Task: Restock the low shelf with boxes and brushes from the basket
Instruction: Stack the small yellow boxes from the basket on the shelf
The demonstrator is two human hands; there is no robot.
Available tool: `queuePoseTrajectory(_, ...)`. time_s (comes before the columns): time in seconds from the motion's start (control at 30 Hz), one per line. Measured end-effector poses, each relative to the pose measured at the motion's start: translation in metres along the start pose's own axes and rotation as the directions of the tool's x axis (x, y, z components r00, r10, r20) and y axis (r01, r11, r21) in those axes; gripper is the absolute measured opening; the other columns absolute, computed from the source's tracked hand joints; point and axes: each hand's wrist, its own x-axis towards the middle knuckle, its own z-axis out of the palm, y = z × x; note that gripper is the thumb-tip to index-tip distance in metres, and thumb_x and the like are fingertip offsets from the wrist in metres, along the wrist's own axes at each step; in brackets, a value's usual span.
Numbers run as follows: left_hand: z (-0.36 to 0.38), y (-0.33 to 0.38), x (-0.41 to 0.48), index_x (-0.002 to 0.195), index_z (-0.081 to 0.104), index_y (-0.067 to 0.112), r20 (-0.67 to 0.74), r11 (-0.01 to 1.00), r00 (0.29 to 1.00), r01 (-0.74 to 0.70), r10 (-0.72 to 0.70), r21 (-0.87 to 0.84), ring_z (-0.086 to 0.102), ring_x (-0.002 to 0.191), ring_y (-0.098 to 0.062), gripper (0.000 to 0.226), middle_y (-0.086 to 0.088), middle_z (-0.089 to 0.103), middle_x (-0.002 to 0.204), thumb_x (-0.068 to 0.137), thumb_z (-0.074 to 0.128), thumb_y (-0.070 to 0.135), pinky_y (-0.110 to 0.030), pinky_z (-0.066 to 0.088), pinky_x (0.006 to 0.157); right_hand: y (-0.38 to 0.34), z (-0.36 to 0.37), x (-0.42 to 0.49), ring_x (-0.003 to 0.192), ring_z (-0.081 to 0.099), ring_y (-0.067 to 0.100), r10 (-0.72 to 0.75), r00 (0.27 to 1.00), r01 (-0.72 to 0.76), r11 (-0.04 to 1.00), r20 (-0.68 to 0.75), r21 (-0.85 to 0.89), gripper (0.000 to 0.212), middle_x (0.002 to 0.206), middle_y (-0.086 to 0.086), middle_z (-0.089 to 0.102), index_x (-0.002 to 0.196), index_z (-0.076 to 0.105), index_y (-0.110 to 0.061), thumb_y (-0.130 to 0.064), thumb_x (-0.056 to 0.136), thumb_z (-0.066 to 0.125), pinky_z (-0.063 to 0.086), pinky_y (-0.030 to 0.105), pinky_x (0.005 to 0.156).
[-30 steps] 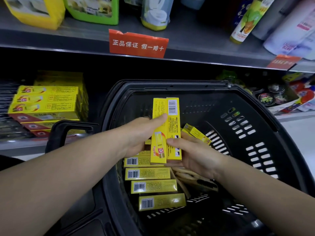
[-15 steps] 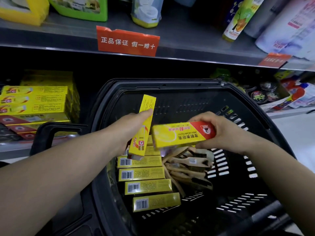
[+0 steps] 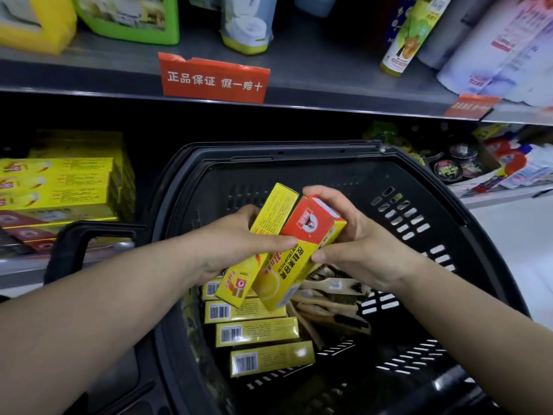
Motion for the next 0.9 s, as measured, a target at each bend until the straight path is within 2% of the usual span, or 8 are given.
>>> queuePoseTrajectory(0.2,0.002,0.002,0.000,0.123,0.052,0.023,-0.036,0.994,0.998,-0.052,0.049,-0.097,0.069,0.094,-0.023,0.083,-0.003,0.072,0.104,0.047,0.077,0.044,-0.044,0.054,0.086,0.003,0.021,0.014,0.099,0.064,0.029,0.047,0.964,0.010,0.977,-0.262,0.214,0.057,0.117,0.020,0.062,0.132,0.045,-0.005,-0.010,0.078,0.064,0.057,0.037,0.076)
queuePoseTrajectory(0.33,0.001,0.005,-0.001,0.122,0.053,0.023,-0.022,0.990,1.000,0.018,-0.022,-0.136,0.071,0.087,-0.021,0.078,-0.003,0.073,0.101,0.051,0.075,0.045,-0.033,0.058,0.067,0.006,0.022,0.015,0.109,0.063,0.030,0.234,0.941,-0.149,0.935,-0.246,0.321,0.050,0.121,0.014,0.064,0.125,0.057,-0.015,-0.039,0.082,0.053,0.057,0.041,0.079)
queuePoseTrajectory(0.47,-0.001,0.006,0.002,0.128,0.054,0.023,-0.094,0.969,0.976,0.180,-0.198,-0.169,0.063,0.108,-0.029,0.079,-0.010,0.065,0.120,0.064,0.062,0.069,-0.049,0.050,0.092,0.012,0.018,0.016,0.082,0.072,0.025,0.330,0.909,-0.222,0.900,-0.253,0.376,0.042,0.094,0.009,0.074,0.107,0.069,-0.018,-0.044,0.079,0.051,0.058,0.037,0.063)
queuePoseTrajectory(0.57,-0.003,0.006,0.004,0.109,0.065,0.021,-0.137,0.947,0.958,0.216,-0.253,-0.239,0.071,0.085,-0.026,0.058,-0.009,0.075,0.092,0.078,0.052,0.068,-0.046,0.055,0.083,0.012,0.018,0.016,0.081,0.072,0.025,0.338,0.910,-0.245,0.907,-0.241,0.343,0.045,0.091,0.008,0.074,0.105,0.070,-0.016,-0.047,0.075,0.056,0.057,0.035,0.061)
queuePoseTrajectory(0.67,-0.004,0.007,0.004,0.101,0.069,0.019,-0.124,0.936,0.957,0.222,-0.263,-0.271,0.072,0.073,-0.026,0.053,-0.011,0.075,0.084,0.082,0.050,0.065,-0.041,0.058,0.071,0.007,0.020,0.014,0.081,0.072,0.020,0.301,0.930,-0.277,0.952,-0.211,0.133,0.056,0.088,0.002,0.074,0.115,0.059,-0.018,-0.040,0.066,0.075,0.056,0.030,0.062)
queuePoseTrajectory(0.73,-0.004,0.007,0.004,0.100,0.070,0.016,-0.097,0.934,0.956,0.243,-0.277,-0.263,0.072,0.065,-0.026,0.054,-0.012,0.075,0.083,0.083,0.049,0.064,-0.035,0.059,0.059,0.002,0.016,0.011,0.084,0.071,0.017,0.224,0.947,-0.263,0.952,-0.228,-0.155,0.065,0.093,-0.003,0.071,0.118,0.043,-0.022,-0.024,0.063,0.078,0.057,0.029,0.065)
queuePoseTrajectory(0.83,-0.005,0.006,0.005,0.096,0.069,0.015,-0.080,0.934,0.954,0.263,-0.290,-0.241,0.070,0.058,-0.025,0.054,-0.011,0.074,0.076,0.083,0.049,0.063,-0.032,0.057,0.057,-0.014,0.014,0.005,0.100,0.063,0.010,-0.004,0.997,-0.048,0.728,-0.075,-0.684,0.059,0.108,-0.011,0.060,0.113,0.043,-0.029,-0.019,0.069,0.080,0.055,0.029,0.078)
queuePoseTrajectory(0.9,-0.005,0.006,0.006,0.099,0.067,0.014,-0.065,0.936,0.955,0.269,-0.290,-0.227,0.069,0.059,-0.026,0.054,-0.012,0.074,0.075,0.084,0.049,0.063,-0.033,0.056,0.061,-0.018,0.013,0.000,0.109,0.054,0.006,-0.097,0.990,0.141,0.510,0.106,-0.849,0.059,0.114,-0.014,0.052,0.116,0.047,-0.035,-0.015,0.071,0.080,0.049,0.019,0.085)
